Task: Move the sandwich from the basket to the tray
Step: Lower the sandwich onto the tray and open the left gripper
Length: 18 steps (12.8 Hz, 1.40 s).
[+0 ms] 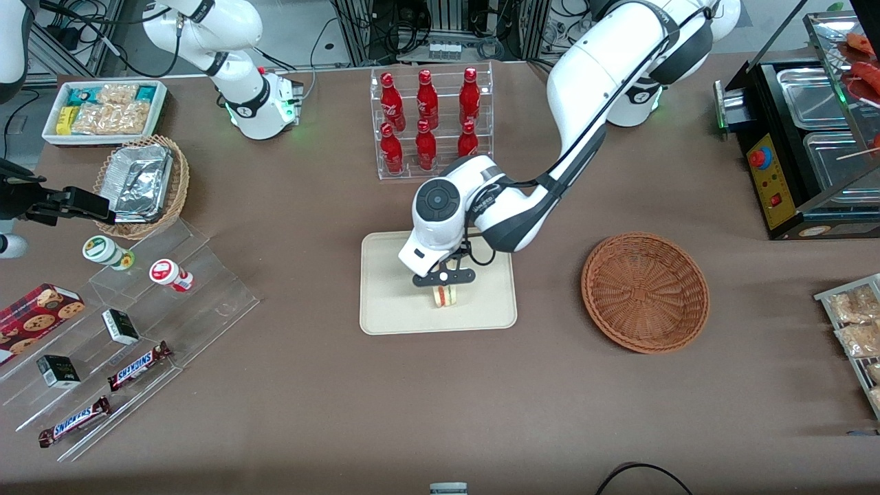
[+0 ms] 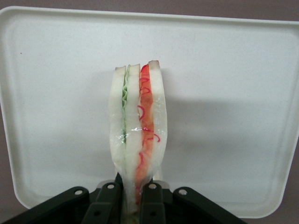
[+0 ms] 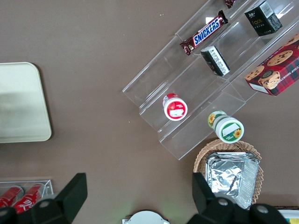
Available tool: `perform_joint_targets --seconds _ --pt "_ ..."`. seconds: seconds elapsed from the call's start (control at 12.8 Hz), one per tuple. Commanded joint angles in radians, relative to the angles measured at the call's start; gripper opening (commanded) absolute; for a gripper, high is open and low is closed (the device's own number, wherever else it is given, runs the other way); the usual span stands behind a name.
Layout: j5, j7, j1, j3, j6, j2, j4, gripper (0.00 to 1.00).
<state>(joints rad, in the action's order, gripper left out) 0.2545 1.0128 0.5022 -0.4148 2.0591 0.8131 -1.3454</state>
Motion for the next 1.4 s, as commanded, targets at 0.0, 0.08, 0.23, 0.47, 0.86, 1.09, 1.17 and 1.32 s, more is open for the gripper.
perform_joint_targets --seconds 0.0,0.08,0.23,0.47,0.86,1.09,1.17,1.32 --pt "0.028 0.047 0.026 0.01 0.021 0.026 0.037 0.0" --pt "0.028 0.056 0.03 0.01 0.03 0.029 0.037 0.0" --pt "0.028 0.062 0.033 0.01 0.036 0.035 0.037 0.0" --pt "0.029 0.081 0.033 0.01 0.038 0.043 0.037 0.35" --pt "0.028 0.081 0.033 0.01 0.044 0.04 0.037 1.0" --pt "0.028 0.079 0.029 0.01 0.024 0.005 0.044 1.0" --pt "0.026 0.078 0.026 0.01 0.01 -0.008 0.046 1.0" --pt "0.025 0.079 0.022 0.008 -0.013 -0.047 0.048 1.0"
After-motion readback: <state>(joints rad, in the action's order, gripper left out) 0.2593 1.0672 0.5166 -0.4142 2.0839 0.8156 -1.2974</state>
